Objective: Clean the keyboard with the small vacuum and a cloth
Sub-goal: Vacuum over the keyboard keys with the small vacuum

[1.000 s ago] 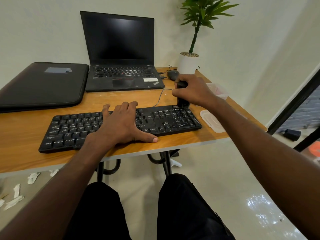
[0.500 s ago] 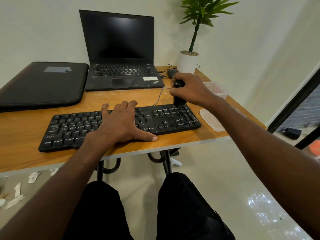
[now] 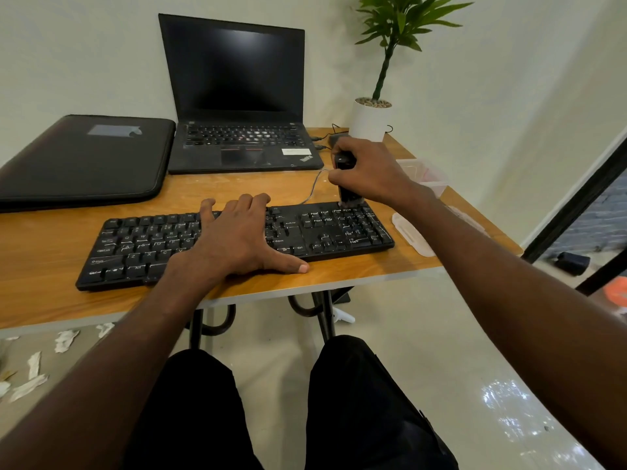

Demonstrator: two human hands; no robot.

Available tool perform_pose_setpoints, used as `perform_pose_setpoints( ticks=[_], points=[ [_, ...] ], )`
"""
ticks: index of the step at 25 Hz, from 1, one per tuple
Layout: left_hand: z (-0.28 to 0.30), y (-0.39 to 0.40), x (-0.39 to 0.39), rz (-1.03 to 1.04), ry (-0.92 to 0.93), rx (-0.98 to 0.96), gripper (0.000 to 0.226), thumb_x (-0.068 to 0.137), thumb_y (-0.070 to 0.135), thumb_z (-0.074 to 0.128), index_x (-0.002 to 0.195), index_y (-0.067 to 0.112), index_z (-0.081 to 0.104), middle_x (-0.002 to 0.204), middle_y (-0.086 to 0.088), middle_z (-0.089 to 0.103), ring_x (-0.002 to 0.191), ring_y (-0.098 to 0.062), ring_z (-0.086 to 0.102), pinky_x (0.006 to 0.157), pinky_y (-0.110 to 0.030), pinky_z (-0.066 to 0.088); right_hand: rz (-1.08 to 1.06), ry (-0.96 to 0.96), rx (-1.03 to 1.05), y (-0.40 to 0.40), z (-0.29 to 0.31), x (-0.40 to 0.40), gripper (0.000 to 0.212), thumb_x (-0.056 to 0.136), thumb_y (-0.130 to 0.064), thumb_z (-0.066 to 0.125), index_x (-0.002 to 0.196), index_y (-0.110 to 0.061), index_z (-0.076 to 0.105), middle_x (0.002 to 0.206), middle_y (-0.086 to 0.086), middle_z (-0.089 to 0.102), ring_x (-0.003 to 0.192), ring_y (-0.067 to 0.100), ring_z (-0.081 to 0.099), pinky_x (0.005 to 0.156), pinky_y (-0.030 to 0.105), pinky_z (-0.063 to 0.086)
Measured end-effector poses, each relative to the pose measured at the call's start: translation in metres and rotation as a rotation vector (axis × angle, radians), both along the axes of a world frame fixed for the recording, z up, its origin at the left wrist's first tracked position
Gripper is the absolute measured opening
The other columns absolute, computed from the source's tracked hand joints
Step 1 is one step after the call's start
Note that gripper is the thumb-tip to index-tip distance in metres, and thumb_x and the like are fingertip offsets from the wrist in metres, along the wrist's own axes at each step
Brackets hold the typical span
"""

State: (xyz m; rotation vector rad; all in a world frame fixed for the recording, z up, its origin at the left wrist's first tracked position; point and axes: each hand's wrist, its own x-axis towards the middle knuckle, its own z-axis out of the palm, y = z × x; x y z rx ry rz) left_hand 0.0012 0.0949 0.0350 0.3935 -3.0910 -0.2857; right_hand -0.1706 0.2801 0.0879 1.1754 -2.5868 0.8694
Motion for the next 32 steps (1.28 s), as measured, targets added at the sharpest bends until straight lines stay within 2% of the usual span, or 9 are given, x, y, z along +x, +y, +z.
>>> perform_pose_setpoints(
  ticks=[5,8,12,16,20,23,26,28,32],
  points=[
    [0.0,-0.001,-0.001,-0.002,-0.001,-0.006,0.155,0.039,0.106,0.048,0.166,0.024,0.018,0.168,-0.003,0.032,0.157,-0.025,0.028,0.128,-0.064,-0.001,-0.09,-0.024,0.005,0.002,0.002,-0.002,0.026,0.079,-0.031,0.073,0.099,-0.017,0.067,0.087,-0.004,0.062,0.088,0.022,0.06,0.079,0.039,0.054],
    [-0.001,-0.001,-0.001,-0.002,0.0,-0.01,0.155,0.037,0.107,0.047,0.166,0.025,0.018,0.168,-0.003,0.032,0.156,-0.026,0.029,0.127,-0.065,0.0,-0.014,-0.187,-0.067,0.005,0.0,0.001,0.023,0.083,-0.027,0.073,0.103,-0.019,0.065,0.099,0.001,0.065,0.095,0.023,0.062,0.077,0.037,0.056],
    [-0.002,-0.002,-0.001,-0.008,0.001,-0.009,0.155,0.038,0.107,0.048,0.166,0.024,0.018,0.168,-0.003,0.032,0.156,-0.026,0.029,0.127,-0.065,0.0,-0.233,0.115,-0.01,0.007,0.001,-0.001,0.021,0.078,-0.031,0.073,0.094,-0.024,0.061,0.092,-0.006,0.062,0.09,0.019,0.059,0.07,0.029,0.039],
    [-0.001,-0.002,0.0,-0.006,-0.004,-0.006,0.157,0.036,0.107,0.045,0.166,0.024,0.018,0.167,-0.003,0.034,0.156,-0.026,0.031,0.126,-0.064,0.002,-0.133,-0.167,-0.183,0.016,-0.005,0.003,0.025,0.082,-0.029,0.073,0.104,-0.02,0.065,0.099,-0.001,0.067,0.095,0.019,0.065,0.075,0.036,0.057],
    [0.0,-0.001,-0.001,-0.001,0.002,-0.004,0.155,0.039,0.105,0.049,0.166,0.023,0.016,0.168,-0.003,0.033,0.156,-0.026,0.031,0.126,-0.063,0.004,-0.313,0.049,-0.07,0.027,-0.001,0.001,0.025,0.081,-0.028,0.072,0.102,-0.019,0.061,0.098,0.001,0.064,0.093,0.023,0.059,0.07,0.031,0.042],
    [0.002,0.002,0.001,-0.027,-0.011,0.004,0.156,0.042,0.102,0.053,0.168,0.022,0.006,0.173,-0.005,0.027,0.159,-0.028,0.026,0.126,-0.061,0.002,-0.19,0.012,-0.231,0.026,-0.006,0.011,0.027,0.085,-0.024,0.071,0.109,-0.019,0.06,0.102,0.0,0.065,0.093,0.018,0.06,0.074,0.03,0.05],
    [0.01,-0.002,0.004,-0.077,-0.066,0.12,0.159,0.043,0.11,0.042,0.168,0.023,-0.001,0.175,-0.008,0.023,0.161,-0.029,0.023,0.129,-0.06,-0.005,-0.22,0.027,-0.112,0.028,-0.015,0.01,0.032,0.084,-0.023,0.072,0.113,-0.021,0.059,0.104,-0.001,0.063,0.095,0.018,0.058,0.08,0.035,0.051],
    [0.023,-0.02,0.01,-0.084,-0.012,0.255,0.151,0.048,0.114,0.031,0.168,0.026,0.004,0.176,-0.008,0.022,0.159,-0.034,0.026,0.13,-0.06,0.004,-0.312,0.09,-0.127,0.03,-0.019,0.009,0.036,0.084,-0.025,0.07,0.115,-0.021,0.053,0.109,0.003,0.059,0.095,0.021,0.056,0.08,0.04,0.051],
    [0.04,-0.092,0.057,-0.006,0.153,0.414,0.145,0.042,0.113,0.048,0.163,0.038,0.021,0.172,-0.007,0.029,0.153,-0.036,0.033,0.117,-0.052,0.035,-0.144,0.129,-0.36,0.005,-0.022,0.033,0.035,0.093,-0.031,0.07,0.122,-0.024,0.05,0.115,-0.001,0.059,0.1,0.015,0.057,0.085,0.032,0.053]
  ],
)
